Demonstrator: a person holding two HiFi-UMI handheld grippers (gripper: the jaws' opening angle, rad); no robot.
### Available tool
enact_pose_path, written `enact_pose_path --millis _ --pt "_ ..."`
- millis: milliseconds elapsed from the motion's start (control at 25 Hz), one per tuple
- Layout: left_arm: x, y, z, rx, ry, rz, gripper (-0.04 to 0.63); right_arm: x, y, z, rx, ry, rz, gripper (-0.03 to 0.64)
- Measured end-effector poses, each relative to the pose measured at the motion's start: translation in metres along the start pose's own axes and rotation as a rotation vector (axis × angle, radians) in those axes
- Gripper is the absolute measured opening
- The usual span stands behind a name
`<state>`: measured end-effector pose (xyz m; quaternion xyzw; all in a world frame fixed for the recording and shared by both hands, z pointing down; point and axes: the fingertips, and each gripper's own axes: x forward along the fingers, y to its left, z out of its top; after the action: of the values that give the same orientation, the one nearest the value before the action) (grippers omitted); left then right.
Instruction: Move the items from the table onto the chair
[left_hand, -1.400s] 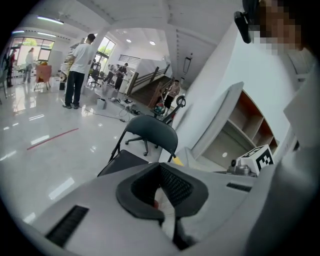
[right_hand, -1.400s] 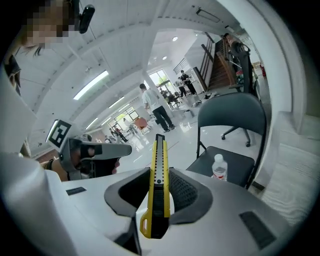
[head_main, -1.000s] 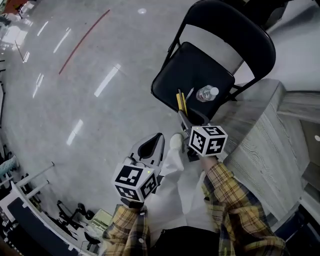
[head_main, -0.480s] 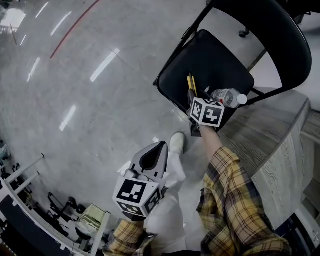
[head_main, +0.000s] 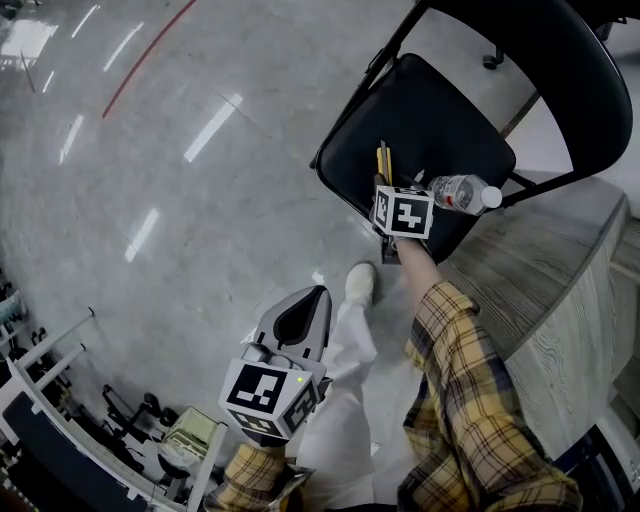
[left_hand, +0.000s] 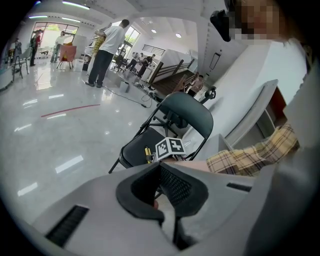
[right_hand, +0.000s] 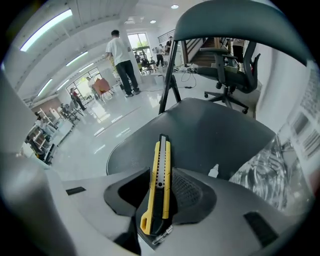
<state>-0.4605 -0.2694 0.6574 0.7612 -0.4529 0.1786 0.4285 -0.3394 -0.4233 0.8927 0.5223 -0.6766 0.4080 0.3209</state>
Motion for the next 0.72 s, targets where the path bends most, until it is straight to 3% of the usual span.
enact_pose_path --millis 200,400,720 --pt "-0.006 -0.008 0.003 0.009 -0.012 -0.009 0.005 -0.019 0.007 0.007 0.025 -0.035 0.037 0.130" --pt "-0.022 -0.021 0.019 0.030 -0.035 -0.017 0.005 -0.074 0.035 0.023 0.097 -0.099 0.124 0.130" --pt "-0.095 -0.084 0.108 0.145 -0.174 -0.042 0.005 -0.261 0.102 0.066 0.320 -0.281 0.370 0.129"
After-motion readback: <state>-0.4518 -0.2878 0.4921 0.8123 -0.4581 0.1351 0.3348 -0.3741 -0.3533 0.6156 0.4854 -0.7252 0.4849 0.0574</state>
